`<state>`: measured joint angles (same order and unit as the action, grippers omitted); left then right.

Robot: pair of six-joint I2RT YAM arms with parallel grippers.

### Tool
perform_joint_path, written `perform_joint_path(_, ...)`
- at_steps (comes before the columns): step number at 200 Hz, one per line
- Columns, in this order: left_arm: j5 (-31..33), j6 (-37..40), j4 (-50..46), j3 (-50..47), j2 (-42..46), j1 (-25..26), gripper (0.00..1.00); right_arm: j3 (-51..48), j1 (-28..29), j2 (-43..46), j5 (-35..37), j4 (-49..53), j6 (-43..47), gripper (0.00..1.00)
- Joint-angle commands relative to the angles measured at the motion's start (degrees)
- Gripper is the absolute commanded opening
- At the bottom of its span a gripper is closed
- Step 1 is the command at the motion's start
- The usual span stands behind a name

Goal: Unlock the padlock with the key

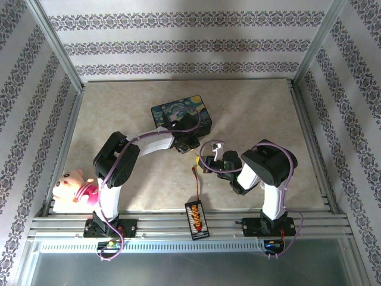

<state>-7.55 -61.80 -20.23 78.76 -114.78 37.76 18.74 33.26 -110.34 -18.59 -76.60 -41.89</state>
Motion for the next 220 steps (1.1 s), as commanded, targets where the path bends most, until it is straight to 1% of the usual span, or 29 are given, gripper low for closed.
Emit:
perform_joint_path(1, -2.82, -1.92, 3.0, 0.56, 1.18, -0.76, 0.19, 0.32, 0.41, -1.08, 1.53, -2.77, 0.23, 0.0)
perform_joint_path(64, -3.43, -2.33, 3.35, -0.09, 0.94, -0.76, 0.19, 0.59, 0.47, -1.52, 1.93, -2.86, 1.17, 0.0)
perform_joint_path(70, -3.43, -2.36, 3.44, -0.1, 0.95, -0.76, 0.19, 2.28, 0.44, -1.54, 1.89, -2.86, 1.32, 0.0)
perform_joint_path(115, -4.38, -3.19, 4.14, -0.19, 0.53, -0.75, 0.19, 3.42, 0.57, -1.87, 2.24, -2.86, 1.86, 0.0)
perform_joint_path(177, -5.19, -3.5, 4.91, -0.62, 0.58, -0.84, 0.19, 3.23, 0.63, -2.07, 3.73, -2.86, 1.81, 0.0)
perform_joint_path(220, -6.16, -3.9, 5.19, -1.14, 0.44, -0.84, 0.19, 2.66, 0.76, -0.6, 6.17, -2.86, 2.66, 0.0)
